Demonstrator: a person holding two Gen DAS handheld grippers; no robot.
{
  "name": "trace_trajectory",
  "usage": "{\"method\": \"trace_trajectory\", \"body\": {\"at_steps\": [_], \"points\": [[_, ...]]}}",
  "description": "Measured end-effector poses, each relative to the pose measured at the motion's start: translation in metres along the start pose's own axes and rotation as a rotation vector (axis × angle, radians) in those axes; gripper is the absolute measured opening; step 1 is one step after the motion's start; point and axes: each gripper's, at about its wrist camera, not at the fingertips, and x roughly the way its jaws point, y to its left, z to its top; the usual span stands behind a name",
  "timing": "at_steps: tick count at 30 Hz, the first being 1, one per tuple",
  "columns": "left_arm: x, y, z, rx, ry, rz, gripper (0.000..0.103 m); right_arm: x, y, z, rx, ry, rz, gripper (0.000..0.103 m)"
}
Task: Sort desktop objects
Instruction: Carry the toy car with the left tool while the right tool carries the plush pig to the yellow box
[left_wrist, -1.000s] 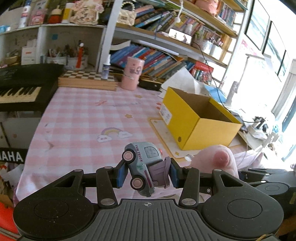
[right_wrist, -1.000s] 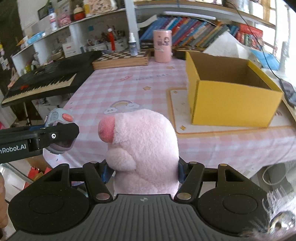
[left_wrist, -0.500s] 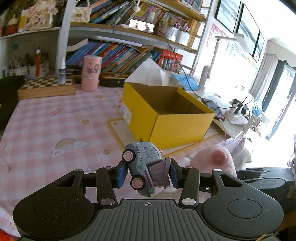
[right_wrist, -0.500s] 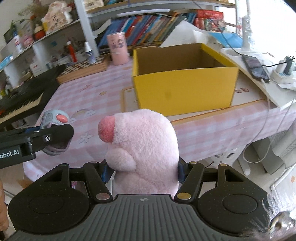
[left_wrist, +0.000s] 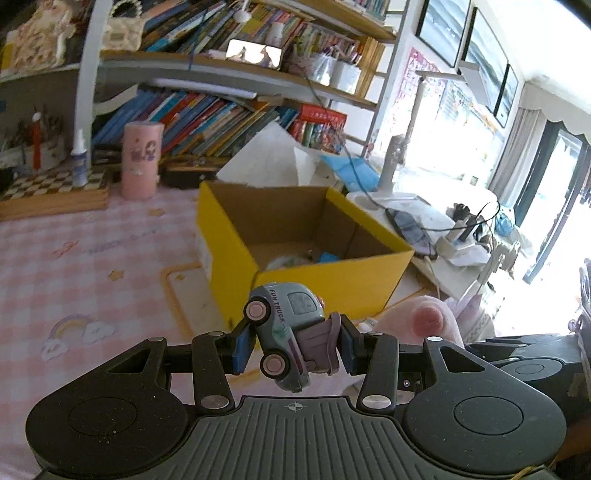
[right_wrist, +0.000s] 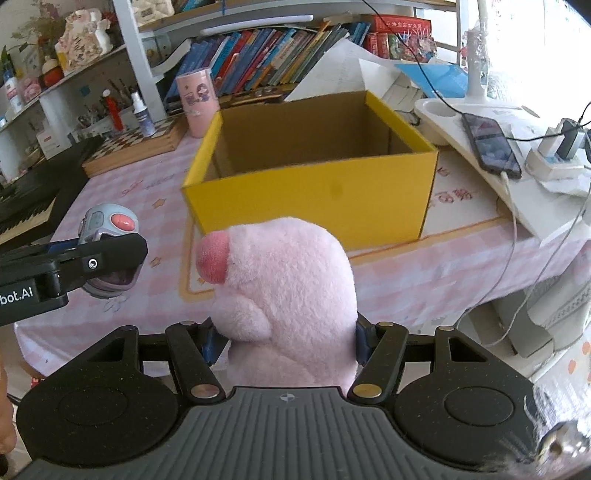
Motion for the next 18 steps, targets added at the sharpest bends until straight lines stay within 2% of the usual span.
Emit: {"method": "trace_trajectory", "body": {"at_steps": [7, 12, 18], "points": [[0.020, -0.021, 0.025, 0.048, -0.090, 0.006, 0.046, 0.000, -0.025, 0.034, -0.092, -0.108, 0.008, 0.061], [0.045, -0.029, 0.049, 0.057, -0.131, 0.052, 0.046, 0.004, -0.055, 0.077, -0.107, -0.189, 0.003, 0.061], [0.091, -0.036, 0.068, 0.082, -0.106, 0.112, 0.046, 0.028, -0.081, 0.126, -0.115, -0.233, 0.037, 0.061]]}}
